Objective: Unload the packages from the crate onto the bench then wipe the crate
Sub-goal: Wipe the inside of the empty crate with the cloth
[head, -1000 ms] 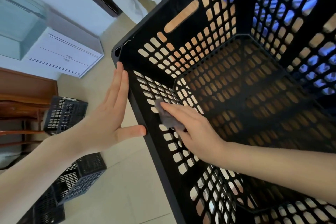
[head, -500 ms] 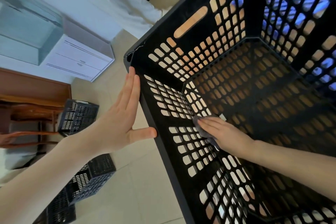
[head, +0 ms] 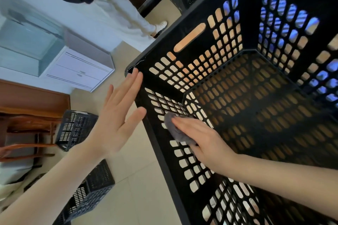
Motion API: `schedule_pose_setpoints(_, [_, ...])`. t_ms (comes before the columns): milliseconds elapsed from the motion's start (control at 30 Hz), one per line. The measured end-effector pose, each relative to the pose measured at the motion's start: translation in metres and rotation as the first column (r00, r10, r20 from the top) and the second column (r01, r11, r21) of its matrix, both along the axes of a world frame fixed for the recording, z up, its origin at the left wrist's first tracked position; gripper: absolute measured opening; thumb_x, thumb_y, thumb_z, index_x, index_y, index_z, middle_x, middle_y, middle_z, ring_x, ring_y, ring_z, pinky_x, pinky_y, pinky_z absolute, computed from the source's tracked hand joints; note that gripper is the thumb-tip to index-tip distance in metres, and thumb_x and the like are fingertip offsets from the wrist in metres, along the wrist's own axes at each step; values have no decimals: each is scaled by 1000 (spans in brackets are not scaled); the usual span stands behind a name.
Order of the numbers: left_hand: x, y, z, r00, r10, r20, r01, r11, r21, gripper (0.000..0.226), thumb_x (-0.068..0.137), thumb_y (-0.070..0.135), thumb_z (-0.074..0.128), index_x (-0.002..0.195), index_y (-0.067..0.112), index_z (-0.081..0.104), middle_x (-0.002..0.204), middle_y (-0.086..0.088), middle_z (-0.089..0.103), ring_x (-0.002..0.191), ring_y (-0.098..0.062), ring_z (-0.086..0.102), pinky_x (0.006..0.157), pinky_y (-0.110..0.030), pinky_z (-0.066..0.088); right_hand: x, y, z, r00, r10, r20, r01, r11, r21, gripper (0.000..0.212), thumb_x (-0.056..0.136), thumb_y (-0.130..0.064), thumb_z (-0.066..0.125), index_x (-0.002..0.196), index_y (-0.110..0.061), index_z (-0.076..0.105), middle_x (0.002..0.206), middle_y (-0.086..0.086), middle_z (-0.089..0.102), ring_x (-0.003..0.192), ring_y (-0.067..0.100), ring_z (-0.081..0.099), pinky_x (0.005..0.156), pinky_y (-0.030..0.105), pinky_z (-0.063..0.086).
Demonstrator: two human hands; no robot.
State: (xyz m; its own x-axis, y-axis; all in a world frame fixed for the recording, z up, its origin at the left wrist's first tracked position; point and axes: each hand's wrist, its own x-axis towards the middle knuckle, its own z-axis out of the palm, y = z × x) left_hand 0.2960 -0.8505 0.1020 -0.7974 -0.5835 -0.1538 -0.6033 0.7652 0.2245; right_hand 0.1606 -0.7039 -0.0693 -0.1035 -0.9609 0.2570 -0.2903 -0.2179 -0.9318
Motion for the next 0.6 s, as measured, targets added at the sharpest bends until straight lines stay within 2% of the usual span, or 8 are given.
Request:
schedule_pose_setpoints(67, [-19,-11,-5,999,-19,-26,18,998,-55,64,99,57,22,156,31,7,164,14,0,151,-10,-3,121,-53,0,-8,7,-35,998,16,-62,2,958,286,64,89,2,53,145,-22,35,144,-4,44,133,6,36,114,33,31])
schedule_pose_setpoints(133, [-39,-23,-13,999,-52,5,53,993,-103,66,98,56,25,156,32,6,164,13,-4,151,-10,-8,121,-53,0,-13,13,-57,993,75,-89,-21,872,489,62,93,-3,50,147,-26,30,147,-7,40,134,5,34,116,25,24])
schedule_pose_setpoints(167, [-47,-27,-17,997,-78,29,81,990,-118,66,97,56,26,156,33,7,164,12,-4,151,-11,-10,121,-54,0,-14,14,-62,993,84,-86,-26,851,525,61,94,-4,50,148,-25,29,148,-7,39,134,4,34,115,21,22])
schedule_pose_setpoints(233, [-55,-31,-25,992,-115,55,121,985,-125,67,96,55,27,156,32,10,165,9,0,151,-13,-7,120,-58,3,-10,11,-61,999,25,-31,-5,851,525,61,94,-6,51,148,-25,29,148,-7,39,134,4,35,115,23,25])
schedule_pose_setpoints(333, [-55,-33,-28,988,-148,45,153,978,-139,67,96,52,29,156,28,14,165,5,4,152,-18,-2,118,-61,9,1,1,-27,980,-118,162,38,903,428,64,92,-2,55,146,-28,33,144,-12,41,131,-1,38,111,27,34])
schedule_pose_setpoints(433, [-54,-36,-27,988,-150,31,153,979,-136,69,95,52,29,157,24,15,165,3,6,152,-20,1,117,-61,13,7,-14,22,938,-87,335,46,991,129,66,88,6,54,144,-25,38,143,-11,43,133,-1,37,112,23,33])
schedule_pose_setpoints(533, [-56,-36,-27,986,-166,26,168,977,-132,71,96,59,23,156,21,16,165,0,8,152,-23,4,116,-63,15,7,-31,32,970,-21,240,58,988,-146,62,84,6,48,143,-11,41,146,1,44,137,13,36,114,31,30])
schedule_pose_setpoints(600, [-56,-35,-27,986,-166,33,169,978,-125,74,96,62,21,156,20,16,165,-1,10,152,-24,4,115,-63,14,4,-38,8,993,-4,118,27,981,-193,57,88,2,46,144,-10,39,148,5,41,139,18,34,115,35,29])
